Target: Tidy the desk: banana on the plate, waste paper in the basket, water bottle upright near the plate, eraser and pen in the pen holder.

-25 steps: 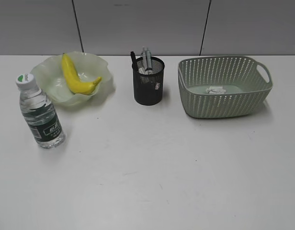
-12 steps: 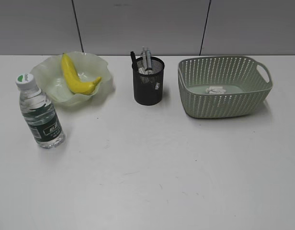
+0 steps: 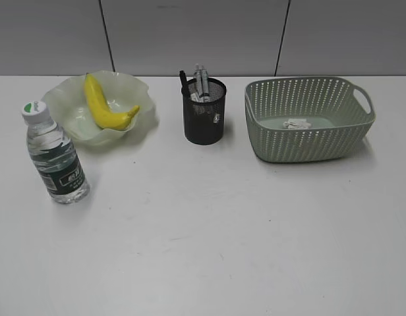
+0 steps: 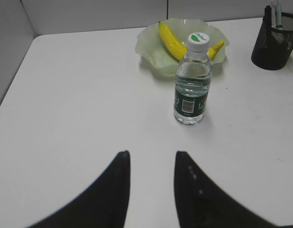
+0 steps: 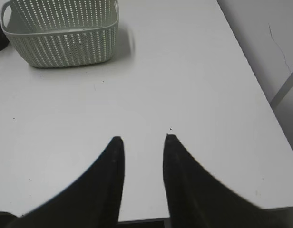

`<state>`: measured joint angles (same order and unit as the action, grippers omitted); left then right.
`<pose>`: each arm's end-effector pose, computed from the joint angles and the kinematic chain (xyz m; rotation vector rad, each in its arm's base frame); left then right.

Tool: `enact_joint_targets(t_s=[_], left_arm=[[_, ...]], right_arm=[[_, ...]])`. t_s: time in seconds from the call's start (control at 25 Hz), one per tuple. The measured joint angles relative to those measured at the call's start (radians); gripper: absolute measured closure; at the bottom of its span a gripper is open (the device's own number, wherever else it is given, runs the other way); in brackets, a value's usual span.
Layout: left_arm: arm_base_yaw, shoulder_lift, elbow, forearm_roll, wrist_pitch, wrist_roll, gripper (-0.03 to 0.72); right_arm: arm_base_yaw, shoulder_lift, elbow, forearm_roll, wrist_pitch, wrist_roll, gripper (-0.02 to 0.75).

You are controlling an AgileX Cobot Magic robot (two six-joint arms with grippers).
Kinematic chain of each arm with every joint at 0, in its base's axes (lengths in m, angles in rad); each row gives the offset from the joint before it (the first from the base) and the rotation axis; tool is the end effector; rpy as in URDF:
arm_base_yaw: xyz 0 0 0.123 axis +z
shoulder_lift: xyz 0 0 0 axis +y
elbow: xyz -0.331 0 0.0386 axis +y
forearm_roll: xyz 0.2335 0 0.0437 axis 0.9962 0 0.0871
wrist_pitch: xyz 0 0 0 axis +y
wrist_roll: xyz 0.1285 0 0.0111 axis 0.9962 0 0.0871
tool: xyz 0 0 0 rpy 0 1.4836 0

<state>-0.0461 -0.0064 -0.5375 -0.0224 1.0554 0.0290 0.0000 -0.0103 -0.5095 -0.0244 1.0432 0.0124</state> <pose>-0.0367 -0.0008 0.2645 0.0764 1.9936 -0.0376 -0.0336 -0.0027 0.2575 0.0136 2.0068 -0.0211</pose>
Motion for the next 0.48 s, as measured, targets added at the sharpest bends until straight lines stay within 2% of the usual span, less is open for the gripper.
enact_joint_targets(t_s=[0.48], left_arm=[[0.000,0.000,0.000,0.000,0.000,0.000,0.450]], right_arm=[[0.000,0.000,0.000,0.000,0.000,0.001,0.498]])
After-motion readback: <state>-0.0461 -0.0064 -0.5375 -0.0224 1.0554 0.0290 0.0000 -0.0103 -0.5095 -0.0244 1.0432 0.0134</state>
